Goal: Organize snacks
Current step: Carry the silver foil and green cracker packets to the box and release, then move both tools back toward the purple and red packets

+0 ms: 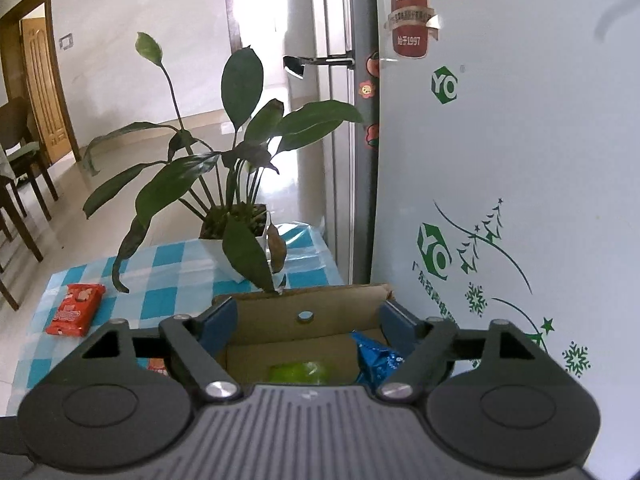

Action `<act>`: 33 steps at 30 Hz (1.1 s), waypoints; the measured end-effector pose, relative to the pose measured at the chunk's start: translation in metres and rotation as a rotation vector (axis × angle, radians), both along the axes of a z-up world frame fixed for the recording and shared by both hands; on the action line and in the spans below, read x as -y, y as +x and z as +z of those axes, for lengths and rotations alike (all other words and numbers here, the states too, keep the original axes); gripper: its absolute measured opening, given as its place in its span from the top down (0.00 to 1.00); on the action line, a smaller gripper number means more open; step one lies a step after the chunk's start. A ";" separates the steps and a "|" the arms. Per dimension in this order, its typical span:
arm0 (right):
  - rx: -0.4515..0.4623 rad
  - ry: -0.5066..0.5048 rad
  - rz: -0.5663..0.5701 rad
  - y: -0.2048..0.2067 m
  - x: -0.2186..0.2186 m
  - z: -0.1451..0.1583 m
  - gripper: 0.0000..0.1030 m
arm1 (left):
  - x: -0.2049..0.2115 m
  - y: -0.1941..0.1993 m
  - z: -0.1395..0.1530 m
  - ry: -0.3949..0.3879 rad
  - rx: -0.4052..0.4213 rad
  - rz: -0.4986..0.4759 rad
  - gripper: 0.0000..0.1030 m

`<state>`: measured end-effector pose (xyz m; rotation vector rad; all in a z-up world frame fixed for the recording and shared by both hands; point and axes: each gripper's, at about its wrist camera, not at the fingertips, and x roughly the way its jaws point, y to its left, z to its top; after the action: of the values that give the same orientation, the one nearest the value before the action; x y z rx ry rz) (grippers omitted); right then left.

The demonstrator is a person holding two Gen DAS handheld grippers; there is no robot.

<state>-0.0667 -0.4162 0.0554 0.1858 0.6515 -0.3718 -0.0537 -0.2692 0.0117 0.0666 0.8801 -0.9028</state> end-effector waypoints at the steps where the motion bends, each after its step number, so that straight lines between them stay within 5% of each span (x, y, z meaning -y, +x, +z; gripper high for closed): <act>1: 0.002 -0.002 0.002 0.000 -0.001 0.000 0.19 | 0.000 0.000 0.001 0.006 0.008 0.004 0.24; 22: 0.041 0.023 0.162 0.026 -0.047 0.001 0.19 | -0.077 0.044 0.007 0.134 0.096 0.113 0.22; 33: 0.025 0.038 0.233 0.045 -0.071 -0.009 0.19 | -0.145 0.096 0.000 0.139 0.081 0.305 0.22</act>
<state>-0.0220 -0.3449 0.0464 0.1481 0.6483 -0.1327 0.0428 -0.1241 0.0117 0.0856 0.8497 -0.5503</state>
